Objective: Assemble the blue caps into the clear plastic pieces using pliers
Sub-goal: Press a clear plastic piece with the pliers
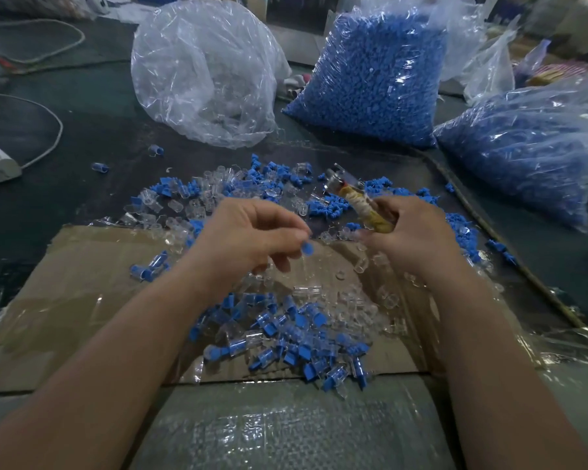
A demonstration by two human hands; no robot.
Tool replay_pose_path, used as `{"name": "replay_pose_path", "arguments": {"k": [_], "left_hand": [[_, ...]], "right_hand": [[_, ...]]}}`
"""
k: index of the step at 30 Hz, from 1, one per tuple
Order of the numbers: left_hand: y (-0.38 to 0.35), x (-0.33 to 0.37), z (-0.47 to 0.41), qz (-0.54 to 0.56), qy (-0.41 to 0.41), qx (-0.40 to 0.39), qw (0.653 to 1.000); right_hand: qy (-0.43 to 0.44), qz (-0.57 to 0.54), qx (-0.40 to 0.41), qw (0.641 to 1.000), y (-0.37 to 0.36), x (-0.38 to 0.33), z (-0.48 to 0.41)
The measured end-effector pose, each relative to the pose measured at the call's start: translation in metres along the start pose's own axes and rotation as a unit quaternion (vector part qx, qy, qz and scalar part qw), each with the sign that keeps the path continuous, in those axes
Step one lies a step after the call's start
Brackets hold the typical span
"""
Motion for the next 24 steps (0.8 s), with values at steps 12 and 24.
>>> {"name": "replay_pose_path", "arguments": {"k": [12, 24], "left_hand": [[-0.014, -0.002, 0.004, -0.045, 0.02, -0.093, 0.994], [0.013, -0.008, -0.006, 0.029, 0.021, 0.203, 0.979]], "right_hand": [[-0.142, 0.016, -0.077, 0.987, -0.002, 0.024, -0.001], [-0.165, 0.011, -0.112, 0.98, -0.003, 0.028, 0.0]]}}
Point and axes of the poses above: each hand's wrist, its own z-axis away from the middle knuckle, its own y-axis out of the back of the hand, x = y × z, the point moved 2 cm from there along -z, towards the middle knuckle, and after that the axes turned 4 degrees about z, right-handed, at the moved point
